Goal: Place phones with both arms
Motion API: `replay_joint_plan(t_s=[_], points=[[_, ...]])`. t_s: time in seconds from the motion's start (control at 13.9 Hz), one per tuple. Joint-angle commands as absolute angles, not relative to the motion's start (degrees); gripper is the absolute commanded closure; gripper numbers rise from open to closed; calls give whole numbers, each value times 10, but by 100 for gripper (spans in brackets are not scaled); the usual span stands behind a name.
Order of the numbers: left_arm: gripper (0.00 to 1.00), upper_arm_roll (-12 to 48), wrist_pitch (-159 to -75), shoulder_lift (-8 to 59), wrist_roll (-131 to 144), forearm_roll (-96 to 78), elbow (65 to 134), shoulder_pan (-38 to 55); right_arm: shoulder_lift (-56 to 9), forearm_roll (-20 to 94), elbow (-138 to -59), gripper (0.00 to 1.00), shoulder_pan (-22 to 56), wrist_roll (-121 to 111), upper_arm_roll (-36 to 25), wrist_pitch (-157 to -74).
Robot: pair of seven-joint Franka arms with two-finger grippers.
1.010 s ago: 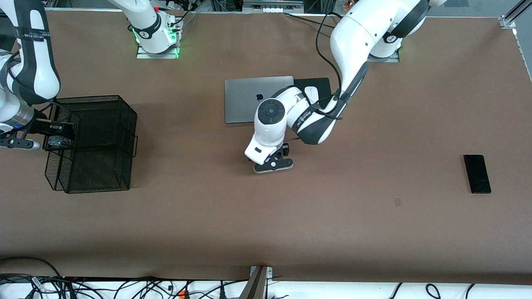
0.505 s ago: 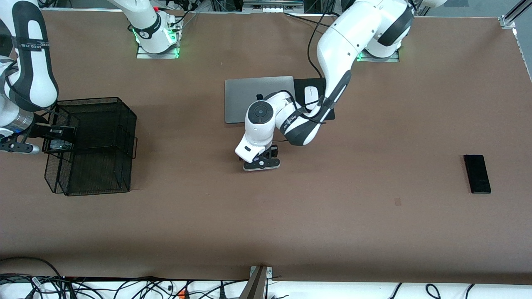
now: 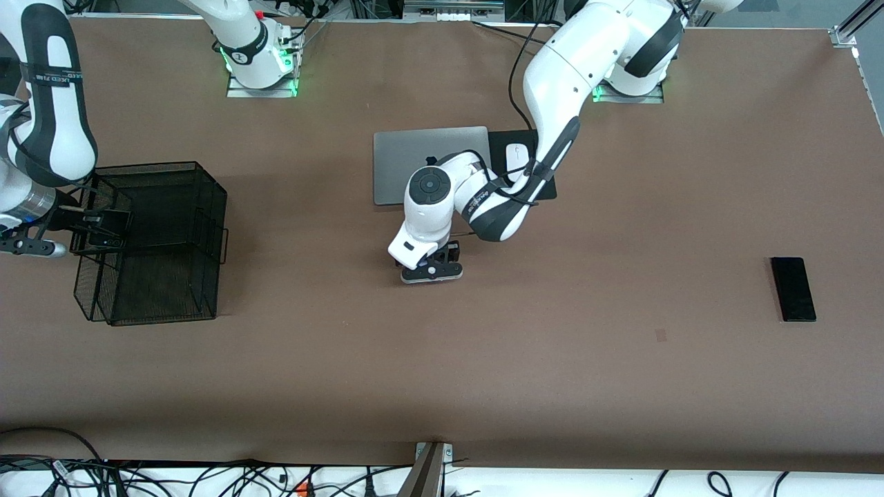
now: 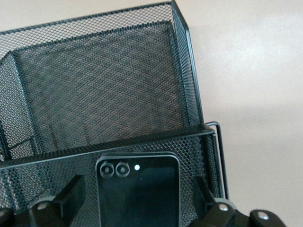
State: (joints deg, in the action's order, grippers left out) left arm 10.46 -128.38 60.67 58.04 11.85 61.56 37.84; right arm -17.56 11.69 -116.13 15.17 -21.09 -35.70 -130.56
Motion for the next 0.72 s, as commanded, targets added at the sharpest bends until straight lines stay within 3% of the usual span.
replay_joint_plan(t_s=[0.0,0.14,0.29,0.65], points=[[47,95,-1290,620,585,106,592,388,-171,132,-1136,0,151,-223,-353,-1261],[31,95,-1293,624,594,107,593,389,-171,131,-1090,0,156,-202,-350,-1180],[0,95,-1293,626,596,107,593,393,-175,130,-1039,0,163,-171,-349,-1098],[0,91,-1292,623,629,108,592,396,-178,125,-972,0,218,-156,-349,-1051]])
